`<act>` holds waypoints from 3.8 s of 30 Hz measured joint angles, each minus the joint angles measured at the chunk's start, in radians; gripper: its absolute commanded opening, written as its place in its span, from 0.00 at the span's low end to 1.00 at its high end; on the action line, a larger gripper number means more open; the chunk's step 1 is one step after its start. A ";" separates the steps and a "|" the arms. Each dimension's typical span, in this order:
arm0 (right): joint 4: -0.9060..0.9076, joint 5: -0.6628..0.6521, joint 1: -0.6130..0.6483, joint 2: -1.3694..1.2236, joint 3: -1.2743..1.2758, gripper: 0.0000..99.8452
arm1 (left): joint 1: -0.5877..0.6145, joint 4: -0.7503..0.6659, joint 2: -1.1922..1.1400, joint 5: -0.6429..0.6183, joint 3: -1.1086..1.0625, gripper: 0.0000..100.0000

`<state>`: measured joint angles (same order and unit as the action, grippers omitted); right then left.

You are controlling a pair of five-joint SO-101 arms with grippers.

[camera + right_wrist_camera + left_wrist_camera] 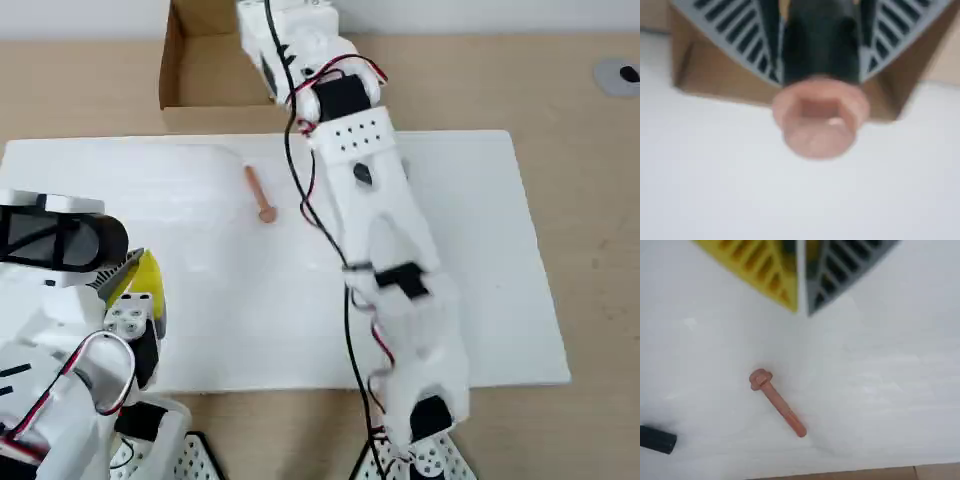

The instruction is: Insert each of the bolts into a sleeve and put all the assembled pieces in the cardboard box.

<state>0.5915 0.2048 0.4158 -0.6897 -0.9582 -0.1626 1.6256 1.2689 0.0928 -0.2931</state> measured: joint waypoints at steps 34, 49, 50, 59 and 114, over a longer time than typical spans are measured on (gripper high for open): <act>-0.031 -0.163 -0.063 -0.723 -0.546 0.21 | 0.003 0.017 -0.002 0.002 -0.086 0.01; 0.489 -0.066 -0.043 -0.586 -0.654 0.21 | 0.135 -0.018 -0.143 -0.298 -0.104 0.13; 0.552 -0.057 -0.041 -0.539 -0.655 0.21 | 0.163 -0.032 -0.187 -0.321 -0.104 0.13; 1.138 -0.044 -0.041 -0.232 -0.664 0.21 | 0.216 -0.118 -0.661 -0.394 0.049 0.15; 1.169 -0.041 -0.221 0.921 0.813 0.21 | -0.071 -0.061 -2.306 -0.601 1.309 0.07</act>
<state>1.7607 0.1634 0.1949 0.2309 -0.1450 -0.2332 1.5643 -1.0372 -0.5086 1.0157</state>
